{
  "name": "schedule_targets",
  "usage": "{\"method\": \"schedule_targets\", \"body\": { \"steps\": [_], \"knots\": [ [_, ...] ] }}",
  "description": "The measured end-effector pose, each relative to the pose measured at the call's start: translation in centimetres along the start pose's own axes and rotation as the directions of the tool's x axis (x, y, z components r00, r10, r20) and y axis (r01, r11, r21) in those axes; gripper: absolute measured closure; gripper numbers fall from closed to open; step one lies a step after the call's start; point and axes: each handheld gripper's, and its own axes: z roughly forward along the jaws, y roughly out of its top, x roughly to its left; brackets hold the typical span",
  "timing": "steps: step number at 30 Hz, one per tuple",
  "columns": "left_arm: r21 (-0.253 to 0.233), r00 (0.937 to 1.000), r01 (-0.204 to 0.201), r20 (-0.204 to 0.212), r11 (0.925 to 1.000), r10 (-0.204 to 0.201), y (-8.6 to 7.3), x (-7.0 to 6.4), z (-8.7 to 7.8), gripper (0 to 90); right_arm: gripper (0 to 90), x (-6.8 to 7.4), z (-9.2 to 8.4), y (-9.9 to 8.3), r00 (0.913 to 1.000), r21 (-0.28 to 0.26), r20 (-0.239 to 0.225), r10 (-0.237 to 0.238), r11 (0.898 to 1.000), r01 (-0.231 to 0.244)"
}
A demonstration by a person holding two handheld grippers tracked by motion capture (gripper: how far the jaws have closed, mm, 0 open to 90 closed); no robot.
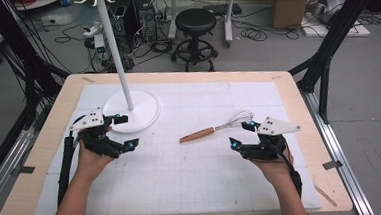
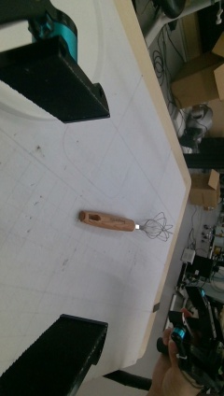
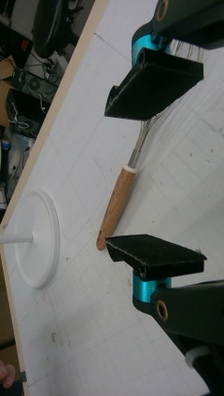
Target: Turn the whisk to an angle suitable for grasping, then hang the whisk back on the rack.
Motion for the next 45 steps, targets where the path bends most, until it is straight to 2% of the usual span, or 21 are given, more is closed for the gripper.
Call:
{"method": "schedule_targets", "body": {
  "steps": [2, 5, 6, 11, 18, 21, 29, 35, 41, 45],
  "knots": [
    [0.01, 0.9999, -0.012, -0.009, 0.9999, 0.012, -0.2, -0.2, -0.2, 1.7, 30.4, -0.1, 0.0, 0.0, 1.0, -0.001, 0.0, -0.003, 1.0, 0.003],
    [0.002, 0.9999, -0.006, -0.011, 1.0, 0.006, -0.4, -0.3, -0.7, 1.7, 30.4, -0.1, -0.1, -0.1, 1.0, 0.001, 0.004, -0.002, 1.0, 0.002],
    [-0.006, 0.9998, -0.014, -0.014, 0.9999, 0.014, -0.6, -0.4, -1.3, 1.7, 30.4, -0.1, -0.2, -0.1, 1.0, 0.002, -0.001, 0.002, 1.0, -0.002],
    [-0.032, 0.9999, -0.008, -0.008, 0.9995, 0.007, -1.1, -0.1, -2.1, 1.7, 30.0, -0.2, -0.2, 0.0, 0.9999, -0.001, 0.012, -0.001, 1.0, 0.001],
    [-0.035, 0.9999, -0.01, 0.006, 0.9993, 0.01, -1.1, -0.3, -2.0, 1.7, 29.0, -0.2, 0.3, 0.0, 0.9999, 0.011, 0.011, 0.003, 1.0, -0.003],
    [-0.008, 0.9998, -0.02, 0.01, 0.9998, 0.02, -1.3, -0.4, -1.7, 1.7, 27.4, -0.3, 0.7, -0.1, 1.0, 0.023, 0.004, 0.008, 1.0, -0.008],
    [-0.026, 0.9999, -0.015, 0.002, 0.9995, 0.015, -1.2, -0.3, -2.1, 1.7, 27.0, -0.3, 1.1, -0.4, 0.9998, 0.039, 0.004, 0.019, 0.999, -0.019],
    [-0.021, 0.9999, -0.014, -0.005, 0.9997, 0.014, -1.2, -0.4, -2.2, 1.7, 26.6, -0.2, 1.2, -0.4, 1.0, 0.045, -0.004, 0.004, 0.999, -0.004],
    [-0.026, 0.9999, -0.005, -0.011, 0.9997, 0.005, -1.3, -0.2, -2.4, 1.7, 26.6, -0.4, 1.2, -0.1, 0.9998, 0.048, -0.018, 0.008, 0.999, -0.007],
    [-0.027, 0.9997, 0.007, -0.022, 0.9996, -0.007, -1.5, 0.2, -2.7, 1.7, 26.0, -0.9, 2.0, 0.7, 0.9987, 0.065, -0.047, 0.019, 0.998, -0.016]
  ]
}}
